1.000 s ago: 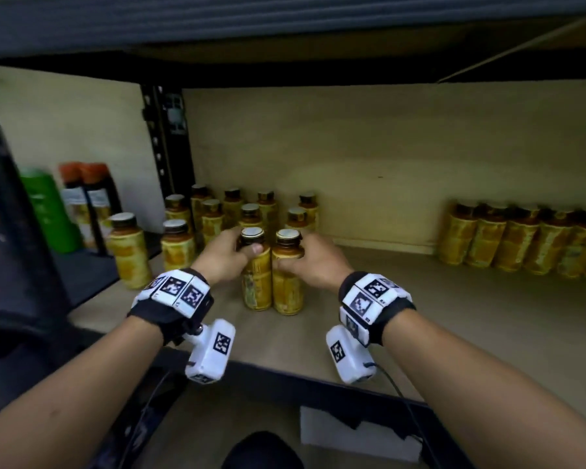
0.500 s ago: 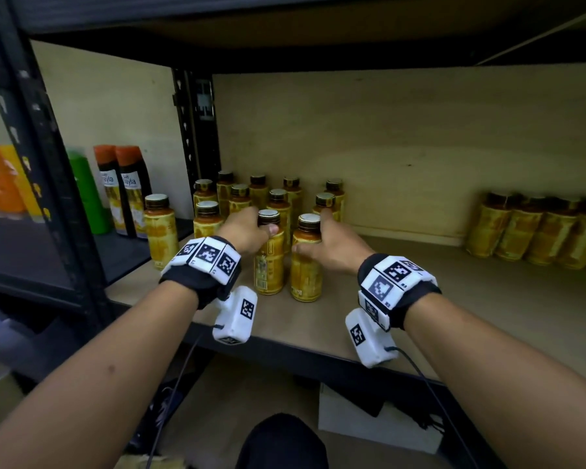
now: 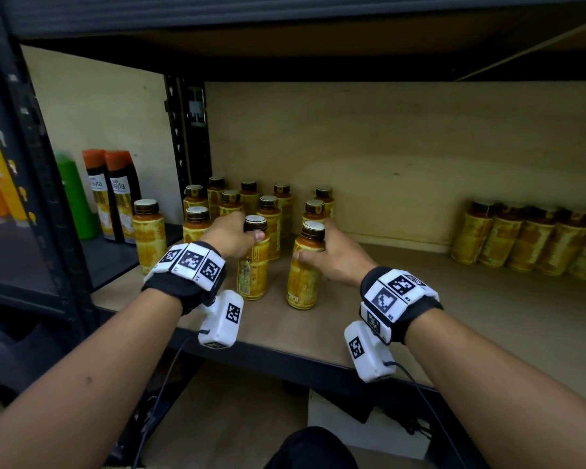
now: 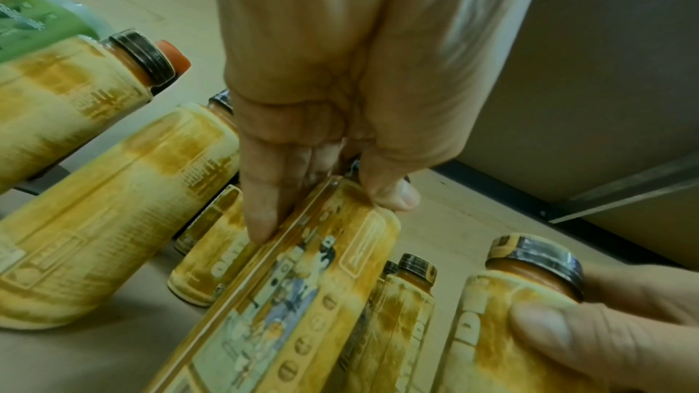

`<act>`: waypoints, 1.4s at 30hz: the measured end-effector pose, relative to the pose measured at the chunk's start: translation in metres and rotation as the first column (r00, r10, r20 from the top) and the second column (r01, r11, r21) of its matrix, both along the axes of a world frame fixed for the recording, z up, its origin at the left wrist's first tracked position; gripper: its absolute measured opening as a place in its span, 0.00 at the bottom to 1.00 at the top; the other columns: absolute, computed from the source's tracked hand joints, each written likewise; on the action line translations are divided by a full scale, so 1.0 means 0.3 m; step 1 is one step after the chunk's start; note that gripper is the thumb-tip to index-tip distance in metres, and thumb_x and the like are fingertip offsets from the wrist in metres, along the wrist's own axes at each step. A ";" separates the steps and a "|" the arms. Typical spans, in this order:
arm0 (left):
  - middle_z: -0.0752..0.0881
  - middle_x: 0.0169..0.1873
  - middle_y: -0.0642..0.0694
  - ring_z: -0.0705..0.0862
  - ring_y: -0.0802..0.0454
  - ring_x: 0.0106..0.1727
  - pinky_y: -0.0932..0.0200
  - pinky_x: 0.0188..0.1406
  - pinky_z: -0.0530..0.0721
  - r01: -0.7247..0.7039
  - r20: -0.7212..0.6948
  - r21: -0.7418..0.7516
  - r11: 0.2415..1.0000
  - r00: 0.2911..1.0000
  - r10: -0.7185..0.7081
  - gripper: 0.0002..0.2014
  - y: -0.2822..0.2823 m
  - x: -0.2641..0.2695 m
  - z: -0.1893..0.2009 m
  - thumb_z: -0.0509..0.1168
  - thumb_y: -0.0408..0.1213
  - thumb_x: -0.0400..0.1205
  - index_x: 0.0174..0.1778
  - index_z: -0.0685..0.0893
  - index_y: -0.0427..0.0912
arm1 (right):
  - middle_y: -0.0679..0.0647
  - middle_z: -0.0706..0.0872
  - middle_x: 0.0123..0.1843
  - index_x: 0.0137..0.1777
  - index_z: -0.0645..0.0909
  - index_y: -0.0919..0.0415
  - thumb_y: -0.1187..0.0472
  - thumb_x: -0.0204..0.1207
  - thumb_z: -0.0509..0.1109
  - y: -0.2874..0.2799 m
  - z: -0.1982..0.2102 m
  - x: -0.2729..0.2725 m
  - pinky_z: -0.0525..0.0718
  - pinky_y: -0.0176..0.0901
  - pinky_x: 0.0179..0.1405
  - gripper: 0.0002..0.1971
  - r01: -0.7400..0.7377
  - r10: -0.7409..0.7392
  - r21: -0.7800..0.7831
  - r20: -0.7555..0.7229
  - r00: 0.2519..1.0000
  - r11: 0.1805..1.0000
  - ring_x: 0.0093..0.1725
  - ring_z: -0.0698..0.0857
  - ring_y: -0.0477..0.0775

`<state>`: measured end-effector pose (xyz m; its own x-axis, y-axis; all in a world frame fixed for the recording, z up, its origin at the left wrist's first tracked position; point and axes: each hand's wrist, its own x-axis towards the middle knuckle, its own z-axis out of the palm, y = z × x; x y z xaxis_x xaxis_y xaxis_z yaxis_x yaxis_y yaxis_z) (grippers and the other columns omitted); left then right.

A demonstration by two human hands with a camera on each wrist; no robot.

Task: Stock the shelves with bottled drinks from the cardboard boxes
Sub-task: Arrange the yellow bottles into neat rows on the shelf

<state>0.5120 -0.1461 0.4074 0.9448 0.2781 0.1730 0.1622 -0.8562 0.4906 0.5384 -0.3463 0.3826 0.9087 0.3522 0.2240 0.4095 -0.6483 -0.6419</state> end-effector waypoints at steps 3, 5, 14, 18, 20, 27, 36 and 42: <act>0.78 0.69 0.38 0.78 0.39 0.68 0.47 0.65 0.79 -0.023 0.005 -0.026 0.999 1.000 0.023 0.27 0.030 -0.006 -0.002 0.64 0.48 0.83 0.75 0.71 0.39 | 0.55 0.82 0.67 0.71 0.66 0.55 0.45 0.74 0.75 0.021 0.001 -0.012 0.83 0.56 0.63 0.31 0.008 -0.007 -0.051 0.013 1.000 0.999 0.65 0.83 0.59; 0.79 0.67 0.38 0.80 0.38 0.65 0.44 0.63 0.82 -0.025 0.000 -0.080 0.996 1.000 0.025 0.27 0.057 -0.003 -0.010 0.65 0.49 0.83 0.75 0.71 0.40 | 0.57 0.82 0.67 0.72 0.65 0.55 0.44 0.74 0.74 0.034 0.001 -0.016 0.84 0.57 0.62 0.33 0.020 -0.017 -0.087 0.033 0.999 0.996 0.64 0.83 0.60; 0.82 0.61 0.38 0.83 0.36 0.60 0.39 0.57 0.85 0.010 0.041 -0.254 0.967 0.999 0.001 0.26 0.069 -0.013 -0.015 0.69 0.48 0.80 0.71 0.74 0.42 | 0.56 0.83 0.64 0.72 0.66 0.56 0.42 0.73 0.74 0.039 -0.005 -0.008 0.86 0.58 0.59 0.34 0.043 -0.035 -0.120 0.061 0.998 0.992 0.61 0.84 0.59; 0.82 0.60 0.39 0.83 0.37 0.59 0.40 0.59 0.85 0.009 0.052 -0.264 0.964 0.999 0.005 0.25 0.058 -0.025 -0.012 0.68 0.46 0.81 0.72 0.75 0.40 | 0.56 0.83 0.64 0.71 0.67 0.55 0.42 0.72 0.75 0.040 -0.006 -0.009 0.85 0.59 0.60 0.33 0.035 -0.031 -0.096 0.045 0.998 0.995 0.62 0.84 0.59; 0.83 0.60 0.39 0.84 0.37 0.58 0.40 0.58 0.85 0.017 0.044 -0.249 0.968 0.999 -0.006 0.24 0.055 -0.027 -0.006 0.68 0.46 0.81 0.70 0.75 0.39 | 0.56 0.83 0.64 0.71 0.67 0.55 0.42 0.72 0.75 0.039 -0.009 -0.011 0.85 0.59 0.60 0.33 0.034 -0.031 -0.076 0.040 0.999 0.997 0.62 0.84 0.59; 0.83 0.60 0.38 0.84 0.38 0.57 0.42 0.58 0.85 0.006 -0.011 -0.165 0.986 1.000 -0.008 0.25 0.062 -0.027 0.017 0.67 0.48 0.81 0.68 0.75 0.37 | 0.56 0.83 0.65 0.72 0.67 0.54 0.43 0.72 0.76 0.036 -0.015 -0.015 0.84 0.58 0.62 0.34 0.032 -0.031 -0.034 0.039 0.999 0.999 0.63 0.83 0.58; 0.79 0.65 0.35 0.79 0.37 0.65 0.48 0.57 0.79 -0.107 0.018 -0.021 0.994 0.994 0.108 0.25 0.039 -0.011 -0.009 0.64 0.50 0.83 0.69 0.73 0.34 | 0.54 0.83 0.65 0.72 0.68 0.53 0.44 0.72 0.77 0.041 -0.019 -0.012 0.84 0.57 0.63 0.33 0.039 -0.038 -0.012 0.040 0.998 0.999 0.64 0.83 0.57; 0.81 0.63 0.35 0.80 0.36 0.64 0.47 0.56 0.80 -0.152 0.061 -0.028 0.988 0.986 0.153 0.24 0.017 -0.022 -0.022 0.63 0.50 0.84 0.67 0.74 0.34 | 0.54 0.83 0.66 0.73 0.68 0.53 0.45 0.72 0.77 0.040 -0.021 -0.017 0.84 0.57 0.64 0.33 0.035 -0.035 0.000 0.031 0.999 0.999 0.64 0.83 0.57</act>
